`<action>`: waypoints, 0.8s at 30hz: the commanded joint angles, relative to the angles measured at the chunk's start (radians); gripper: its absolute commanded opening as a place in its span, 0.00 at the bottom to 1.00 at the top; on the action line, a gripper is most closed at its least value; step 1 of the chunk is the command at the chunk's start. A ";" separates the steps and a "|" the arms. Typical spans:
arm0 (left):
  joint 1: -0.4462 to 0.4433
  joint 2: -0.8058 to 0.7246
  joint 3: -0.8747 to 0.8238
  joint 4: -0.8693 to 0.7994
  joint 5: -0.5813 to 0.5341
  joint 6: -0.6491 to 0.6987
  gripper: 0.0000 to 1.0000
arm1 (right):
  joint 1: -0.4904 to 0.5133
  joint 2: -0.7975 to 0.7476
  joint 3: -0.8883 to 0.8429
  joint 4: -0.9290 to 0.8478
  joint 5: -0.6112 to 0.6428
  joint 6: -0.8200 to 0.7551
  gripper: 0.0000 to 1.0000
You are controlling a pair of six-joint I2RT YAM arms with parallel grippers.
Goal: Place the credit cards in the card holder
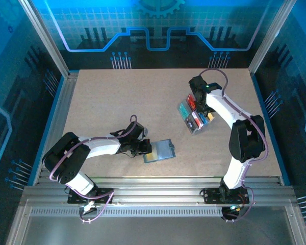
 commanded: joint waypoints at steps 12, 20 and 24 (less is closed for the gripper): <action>0.000 -0.002 -0.037 -0.064 -0.015 -0.015 0.01 | -0.025 -0.037 0.009 -0.022 0.081 0.036 0.30; 0.001 -0.002 -0.039 -0.060 -0.014 -0.018 0.00 | -0.025 -0.037 0.014 -0.031 0.091 0.035 0.25; 0.003 -0.001 -0.039 -0.059 -0.013 -0.020 0.00 | -0.025 -0.041 0.012 -0.033 0.090 0.035 0.21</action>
